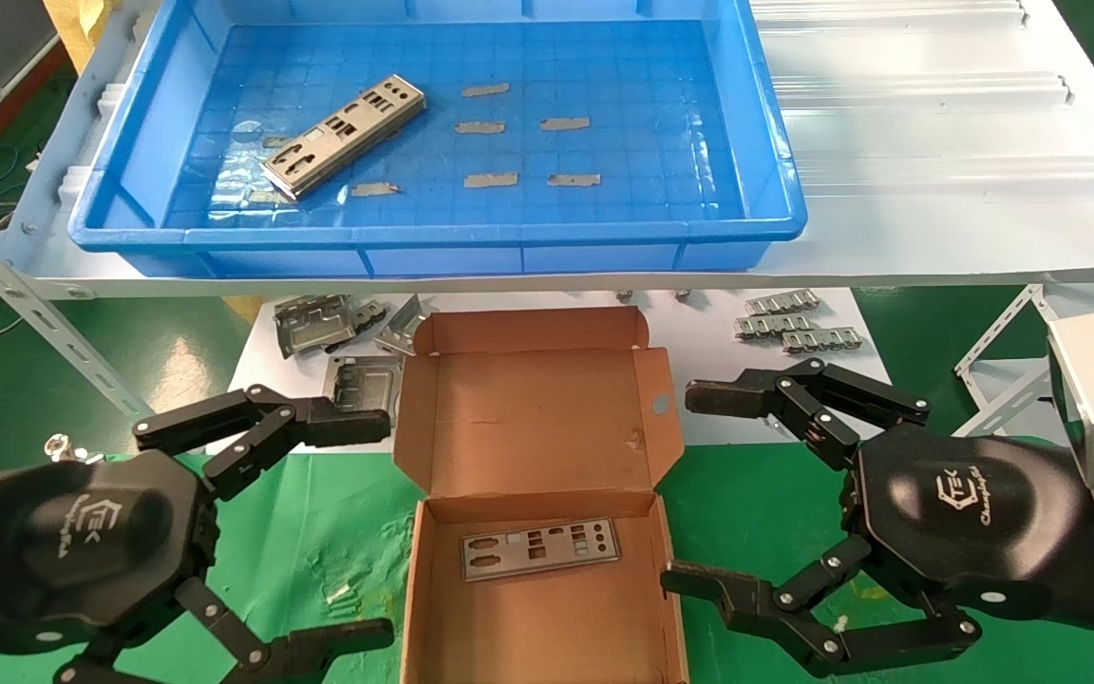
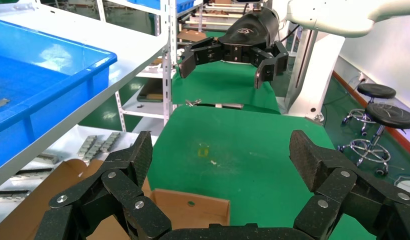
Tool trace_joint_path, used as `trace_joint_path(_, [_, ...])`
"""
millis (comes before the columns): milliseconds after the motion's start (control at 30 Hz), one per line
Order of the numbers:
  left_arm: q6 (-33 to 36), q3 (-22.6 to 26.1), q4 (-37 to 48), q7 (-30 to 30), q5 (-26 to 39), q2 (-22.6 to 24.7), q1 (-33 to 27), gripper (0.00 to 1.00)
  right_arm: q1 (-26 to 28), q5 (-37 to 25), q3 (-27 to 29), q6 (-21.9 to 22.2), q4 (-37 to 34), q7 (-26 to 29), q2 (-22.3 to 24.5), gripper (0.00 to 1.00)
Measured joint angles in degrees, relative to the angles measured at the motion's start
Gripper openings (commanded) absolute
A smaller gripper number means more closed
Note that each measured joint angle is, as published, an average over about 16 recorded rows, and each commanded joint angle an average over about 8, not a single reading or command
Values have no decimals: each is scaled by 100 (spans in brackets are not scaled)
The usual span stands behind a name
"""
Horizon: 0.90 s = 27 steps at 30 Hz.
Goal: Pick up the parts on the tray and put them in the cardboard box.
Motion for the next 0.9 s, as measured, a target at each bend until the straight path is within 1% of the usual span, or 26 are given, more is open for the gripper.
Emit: trace_joint_path(900, [-9, 16, 20, 9, 20, 17, -12, 100, 0, 0, 0, 0, 0, 0, 0, 100])
